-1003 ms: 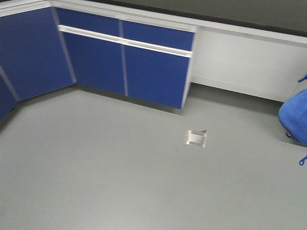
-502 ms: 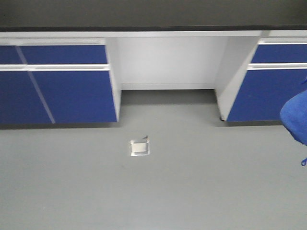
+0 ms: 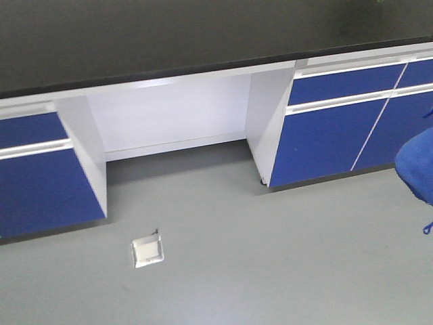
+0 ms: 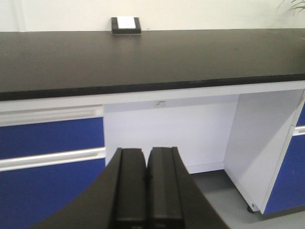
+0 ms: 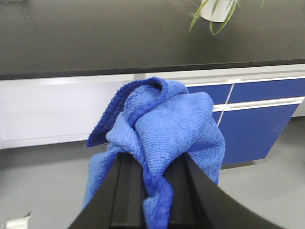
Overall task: Wipe right workspace with blue cloth
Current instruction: 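Hold the cloth in the right gripper while the base drives to another bench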
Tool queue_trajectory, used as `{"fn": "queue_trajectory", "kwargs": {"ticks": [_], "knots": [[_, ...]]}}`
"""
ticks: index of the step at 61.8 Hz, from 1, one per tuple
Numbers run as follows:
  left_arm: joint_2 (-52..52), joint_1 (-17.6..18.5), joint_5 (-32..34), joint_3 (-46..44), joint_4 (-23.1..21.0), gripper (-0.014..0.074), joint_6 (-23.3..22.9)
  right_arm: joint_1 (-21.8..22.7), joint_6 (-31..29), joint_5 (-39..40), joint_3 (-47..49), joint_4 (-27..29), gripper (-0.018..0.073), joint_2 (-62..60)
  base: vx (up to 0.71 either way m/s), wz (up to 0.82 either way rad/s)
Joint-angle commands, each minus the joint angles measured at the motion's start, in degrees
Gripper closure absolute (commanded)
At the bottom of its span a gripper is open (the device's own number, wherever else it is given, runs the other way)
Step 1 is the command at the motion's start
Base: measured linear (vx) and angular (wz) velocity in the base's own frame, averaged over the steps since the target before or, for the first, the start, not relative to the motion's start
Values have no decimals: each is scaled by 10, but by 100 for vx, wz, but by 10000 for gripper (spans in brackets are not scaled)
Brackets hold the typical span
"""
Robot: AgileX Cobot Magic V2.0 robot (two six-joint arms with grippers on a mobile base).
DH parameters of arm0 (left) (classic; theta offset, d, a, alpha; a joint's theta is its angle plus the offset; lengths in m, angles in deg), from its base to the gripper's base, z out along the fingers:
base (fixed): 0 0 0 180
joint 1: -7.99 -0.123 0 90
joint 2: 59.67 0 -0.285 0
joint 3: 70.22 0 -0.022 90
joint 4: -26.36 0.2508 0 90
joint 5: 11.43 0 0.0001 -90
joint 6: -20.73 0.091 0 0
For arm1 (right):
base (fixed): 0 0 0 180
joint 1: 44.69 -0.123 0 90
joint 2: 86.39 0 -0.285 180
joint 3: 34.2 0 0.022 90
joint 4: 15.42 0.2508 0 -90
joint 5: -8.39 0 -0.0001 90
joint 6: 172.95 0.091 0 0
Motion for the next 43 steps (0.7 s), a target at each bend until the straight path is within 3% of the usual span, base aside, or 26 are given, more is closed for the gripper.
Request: {"fn": "queue_trajectory", "kwargs": {"ticks": [1,43], "knots": [[-10,-3,47,17,1,602,-5,-2,-4,47,18,0,567,2,35,-25],[-10,-3,47,17,1,602,-5,-2,-4,48,18,0,567,2,37,-8]]}}
